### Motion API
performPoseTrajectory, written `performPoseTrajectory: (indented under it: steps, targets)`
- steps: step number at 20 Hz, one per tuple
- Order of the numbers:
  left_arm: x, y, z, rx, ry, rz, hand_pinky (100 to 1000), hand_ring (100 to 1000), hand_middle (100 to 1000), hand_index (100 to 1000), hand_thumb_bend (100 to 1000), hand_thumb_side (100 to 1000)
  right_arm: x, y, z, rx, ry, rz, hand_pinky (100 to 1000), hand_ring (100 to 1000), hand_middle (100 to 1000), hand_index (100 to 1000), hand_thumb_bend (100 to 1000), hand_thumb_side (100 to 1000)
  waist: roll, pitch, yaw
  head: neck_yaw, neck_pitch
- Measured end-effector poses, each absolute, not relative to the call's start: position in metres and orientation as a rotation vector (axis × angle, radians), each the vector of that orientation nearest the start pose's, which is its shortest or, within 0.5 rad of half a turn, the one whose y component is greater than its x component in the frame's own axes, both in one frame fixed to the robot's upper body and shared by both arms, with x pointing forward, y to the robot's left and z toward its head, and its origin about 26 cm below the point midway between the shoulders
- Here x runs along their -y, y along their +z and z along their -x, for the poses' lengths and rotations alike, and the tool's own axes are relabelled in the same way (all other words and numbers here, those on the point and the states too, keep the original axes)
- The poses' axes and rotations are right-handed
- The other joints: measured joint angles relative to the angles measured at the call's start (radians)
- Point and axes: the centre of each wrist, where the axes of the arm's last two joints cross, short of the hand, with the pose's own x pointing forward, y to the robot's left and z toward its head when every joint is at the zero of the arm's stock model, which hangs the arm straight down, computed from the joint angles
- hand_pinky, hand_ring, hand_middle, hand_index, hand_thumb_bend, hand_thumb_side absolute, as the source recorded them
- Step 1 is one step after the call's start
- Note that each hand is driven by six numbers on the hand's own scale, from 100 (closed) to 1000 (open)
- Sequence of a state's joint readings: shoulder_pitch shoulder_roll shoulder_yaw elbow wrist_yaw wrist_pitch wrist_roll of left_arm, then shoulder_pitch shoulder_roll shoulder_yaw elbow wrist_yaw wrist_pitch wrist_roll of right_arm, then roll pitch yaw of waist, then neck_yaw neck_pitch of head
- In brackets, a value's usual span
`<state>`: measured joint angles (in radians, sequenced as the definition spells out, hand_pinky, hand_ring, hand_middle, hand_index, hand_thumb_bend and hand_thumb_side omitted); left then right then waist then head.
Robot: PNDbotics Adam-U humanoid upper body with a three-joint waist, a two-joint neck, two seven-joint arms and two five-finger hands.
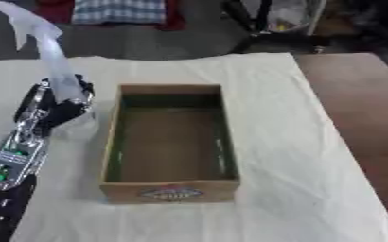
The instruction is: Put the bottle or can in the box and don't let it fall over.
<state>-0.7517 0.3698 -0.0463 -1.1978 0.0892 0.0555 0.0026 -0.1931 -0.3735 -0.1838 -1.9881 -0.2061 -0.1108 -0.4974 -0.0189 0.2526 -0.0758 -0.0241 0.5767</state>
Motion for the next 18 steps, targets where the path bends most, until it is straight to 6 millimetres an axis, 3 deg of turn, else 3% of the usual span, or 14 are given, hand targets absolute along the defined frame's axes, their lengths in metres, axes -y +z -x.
performPoseTrajectory:
  steps: [4,9,14,18]
  targets:
    - [-0.271,0.194,-0.440,1.918,-0.327,-0.142,591,1000,733,116,100,100,0.323,0.189,-0.285,2.312,-0.419,0.409,930,1000,1000,880,100,692,0.000,0.000,0.002,-0.017,0.000]
    - [-0.264,0.231,-0.433,2.025,-0.290,-0.087,581,1000,716,116,100,100,0.323,0.189,-0.285,2.312,-0.426,0.412,930,1000,1000,880,100,692,0.000,0.000,0.002,-0.019,0.001]
    - [-0.241,0.268,-0.423,2.122,-0.311,0.018,591,1000,712,117,100,100,0.325,0.189,-0.284,2.315,-0.445,0.423,929,1000,1000,879,100,694,0.000,0.000,0.002,-0.015,0.002]
    - [-0.210,0.273,-0.420,2.120,-0.365,0.118,605,1000,717,118,100,100,0.328,0.190,-0.284,2.320,-0.476,0.439,929,1000,1000,879,100,696,0.000,0.000,0.002,-0.003,0.003]
